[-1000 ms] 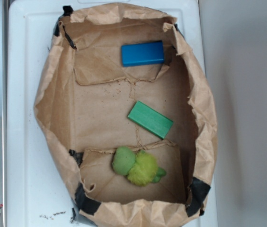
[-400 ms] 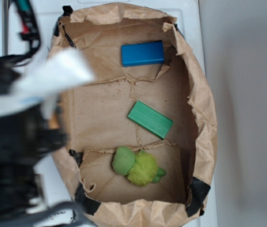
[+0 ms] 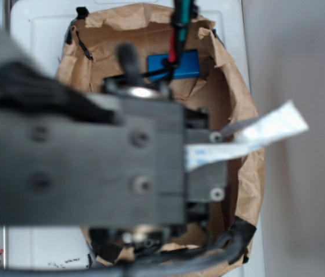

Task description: Grab the green animal.

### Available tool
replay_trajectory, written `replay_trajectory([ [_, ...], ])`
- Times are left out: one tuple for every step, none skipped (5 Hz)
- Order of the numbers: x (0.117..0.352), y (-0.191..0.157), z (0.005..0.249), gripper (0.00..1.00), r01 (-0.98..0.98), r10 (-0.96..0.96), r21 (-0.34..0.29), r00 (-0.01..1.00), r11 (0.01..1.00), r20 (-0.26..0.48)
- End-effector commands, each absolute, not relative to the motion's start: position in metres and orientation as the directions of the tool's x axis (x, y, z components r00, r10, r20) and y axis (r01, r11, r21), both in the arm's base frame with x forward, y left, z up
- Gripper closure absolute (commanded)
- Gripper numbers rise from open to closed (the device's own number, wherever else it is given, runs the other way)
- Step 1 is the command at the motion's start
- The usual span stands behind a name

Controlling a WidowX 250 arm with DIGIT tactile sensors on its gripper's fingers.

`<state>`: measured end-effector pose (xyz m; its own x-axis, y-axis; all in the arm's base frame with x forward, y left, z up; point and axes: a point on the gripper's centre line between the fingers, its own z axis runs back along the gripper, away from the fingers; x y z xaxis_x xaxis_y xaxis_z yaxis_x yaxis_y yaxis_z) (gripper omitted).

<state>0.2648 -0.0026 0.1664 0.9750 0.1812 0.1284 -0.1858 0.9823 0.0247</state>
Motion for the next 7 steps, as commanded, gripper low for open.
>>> replay_trajectory([
  [0.278, 0.022, 0.140, 0.00, -0.099, 0.089, 0.051, 0.981, 0.994, 0.172],
  [0.276, 0.012, 0.117, 0.00, -0.009, 0.002, 0.050, 0.991, 0.999, 0.133],
  [0.273, -0.005, 0.106, 0.00, 0.051, -0.056, 0.035, 0.989, 0.998, 0.137],
  [0.277, -0.019, 0.092, 0.00, 0.087, -0.086, -0.001, 0.987, 0.996, 0.132],
  [0.315, -0.018, 0.078, 0.00, 0.124, -0.117, -0.054, 0.987, 0.991, 0.114],
  [0.331, -0.015, 0.075, 0.00, 0.107, -0.099, -0.069, 0.988, 0.992, 0.116],
  [0.331, -0.015, 0.075, 0.00, 0.107, -0.099, -0.069, 0.988, 0.992, 0.116],
])
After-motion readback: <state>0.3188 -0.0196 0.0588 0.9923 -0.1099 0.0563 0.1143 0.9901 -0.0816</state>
